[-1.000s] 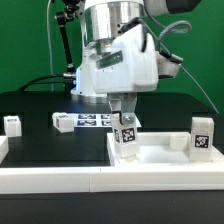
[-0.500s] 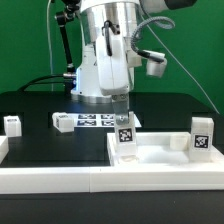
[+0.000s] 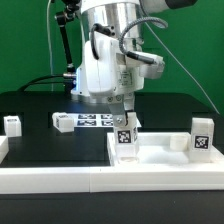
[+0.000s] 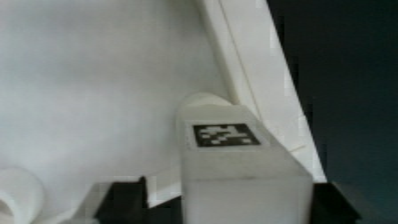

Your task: Assemble square table

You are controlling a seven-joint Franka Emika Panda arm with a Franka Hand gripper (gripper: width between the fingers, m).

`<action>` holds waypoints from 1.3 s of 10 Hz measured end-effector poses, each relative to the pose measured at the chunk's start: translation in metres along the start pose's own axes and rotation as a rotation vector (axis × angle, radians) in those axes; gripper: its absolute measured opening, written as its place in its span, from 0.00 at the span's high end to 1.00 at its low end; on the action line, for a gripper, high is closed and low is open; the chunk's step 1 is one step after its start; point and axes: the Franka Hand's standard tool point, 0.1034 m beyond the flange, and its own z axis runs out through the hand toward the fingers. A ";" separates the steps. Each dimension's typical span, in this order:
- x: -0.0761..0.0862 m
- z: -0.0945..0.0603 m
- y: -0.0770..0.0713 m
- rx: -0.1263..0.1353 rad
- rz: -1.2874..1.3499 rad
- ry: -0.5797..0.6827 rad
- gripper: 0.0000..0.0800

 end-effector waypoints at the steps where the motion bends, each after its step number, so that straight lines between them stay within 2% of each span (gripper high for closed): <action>1: 0.000 0.000 0.000 0.000 -0.057 -0.001 0.33; 2: -0.001 -0.001 -0.002 0.002 -0.100 -0.001 0.23; 4: -0.003 -0.002 -0.004 0.004 -0.329 0.002 0.20; 11: -0.002 -0.005 -0.011 0.015 -0.910 0.017 0.19; 13: 0.001 -0.003 -0.010 0.000 -1.129 0.025 0.19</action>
Offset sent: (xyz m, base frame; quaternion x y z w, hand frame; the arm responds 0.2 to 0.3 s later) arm 0.0091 0.0067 0.0049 -0.0150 -0.0045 -0.2899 0.9569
